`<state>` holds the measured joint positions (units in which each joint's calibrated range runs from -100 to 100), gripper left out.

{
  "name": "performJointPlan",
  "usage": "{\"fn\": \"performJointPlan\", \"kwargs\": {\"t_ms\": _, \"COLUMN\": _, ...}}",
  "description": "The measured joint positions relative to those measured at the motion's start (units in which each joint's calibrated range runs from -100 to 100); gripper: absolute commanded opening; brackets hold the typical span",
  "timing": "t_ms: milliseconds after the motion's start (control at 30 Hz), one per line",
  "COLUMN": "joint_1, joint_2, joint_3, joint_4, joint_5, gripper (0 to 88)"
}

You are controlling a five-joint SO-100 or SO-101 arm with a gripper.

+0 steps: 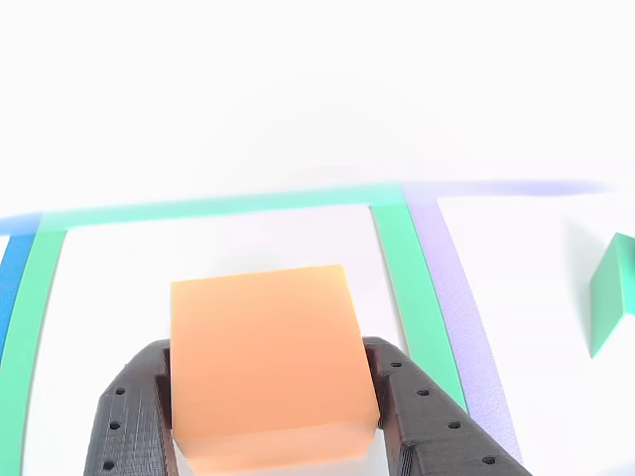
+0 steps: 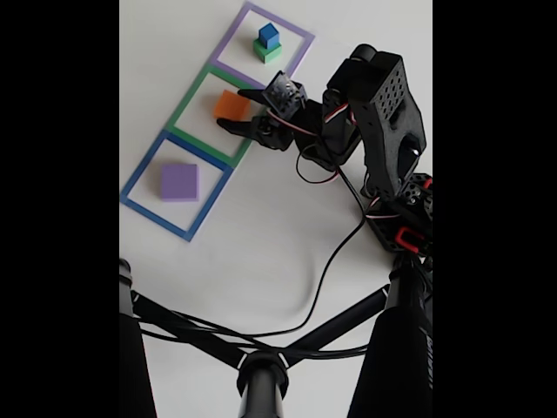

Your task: Tower of hanoi

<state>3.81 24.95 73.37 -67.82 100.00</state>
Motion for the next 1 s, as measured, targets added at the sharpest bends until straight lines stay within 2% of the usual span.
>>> {"fn": "performJointPlan", "kwargs": {"t_ms": 367, "joint_1": -0.08, "joint_2": -0.42, "joint_3": 0.44, "joint_4": 0.08, "joint_5": 0.0, "gripper": 12.4}}
{"fn": "performJointPlan", "kwargs": {"t_ms": 533, "joint_1": -0.08, "joint_2": -8.95, "joint_3": 2.09, "joint_4": 8.19, "joint_5": 0.0, "gripper": 12.2}}
{"fn": "performJointPlan", "kwargs": {"t_ms": 733, "joint_1": -0.08, "joint_2": -30.39, "joint_3": 2.52, "joint_4": 30.58, "joint_5": 0.0, "gripper": 11.8}}
{"fn": "performJointPlan", "kwargs": {"t_ms": 867, "joint_1": 0.08, "joint_2": -46.94, "joint_3": -2.44, "joint_4": 53.93, "joint_5": 0.0, "gripper": 11.4}}
{"fn": "performJointPlan", "kwargs": {"t_ms": 1000, "joint_1": 0.08, "joint_2": -58.76, "joint_3": -14.45, "joint_4": 80.9, "joint_5": 0.0, "gripper": 11.8}}
